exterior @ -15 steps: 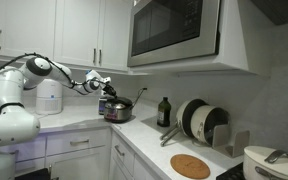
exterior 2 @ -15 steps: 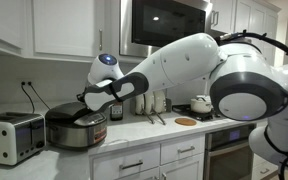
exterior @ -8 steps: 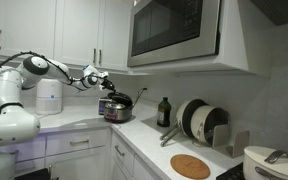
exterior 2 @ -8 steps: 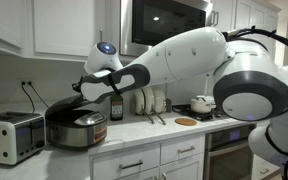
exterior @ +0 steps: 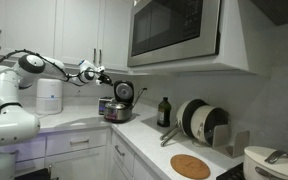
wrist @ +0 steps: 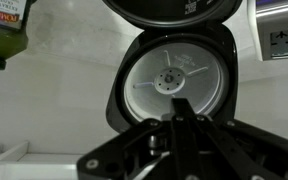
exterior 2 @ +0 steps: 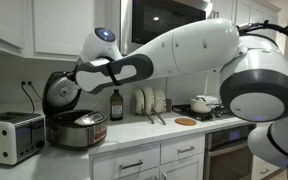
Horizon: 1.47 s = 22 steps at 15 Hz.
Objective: Open the deep fryer
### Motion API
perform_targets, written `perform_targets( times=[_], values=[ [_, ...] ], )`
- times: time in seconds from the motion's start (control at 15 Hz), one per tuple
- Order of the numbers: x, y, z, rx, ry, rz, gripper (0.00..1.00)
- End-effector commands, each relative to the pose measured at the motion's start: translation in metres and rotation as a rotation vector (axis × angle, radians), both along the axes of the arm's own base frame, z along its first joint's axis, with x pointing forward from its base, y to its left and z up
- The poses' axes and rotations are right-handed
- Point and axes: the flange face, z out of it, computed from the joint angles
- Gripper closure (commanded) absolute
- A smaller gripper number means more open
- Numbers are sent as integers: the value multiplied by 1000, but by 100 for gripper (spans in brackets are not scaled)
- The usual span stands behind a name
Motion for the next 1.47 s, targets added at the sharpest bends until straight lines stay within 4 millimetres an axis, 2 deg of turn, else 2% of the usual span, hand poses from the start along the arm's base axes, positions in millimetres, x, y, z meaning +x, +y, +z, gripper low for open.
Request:
perform_targets(
  times=[0.0, 0.33, 0.6, 1.07, 1.4],
  values=[
    [-9, 2, 27, -13, -22, 10, 100],
    [-20, -6, 51, 4, -48, -1, 100],
    [-29, -20, 66, -4, 8, -35, 100],
    [-66, -43, 89, -128, 250, -100, 100],
    [-92, -61, 94, -246, 412, -145, 100]
  ],
)
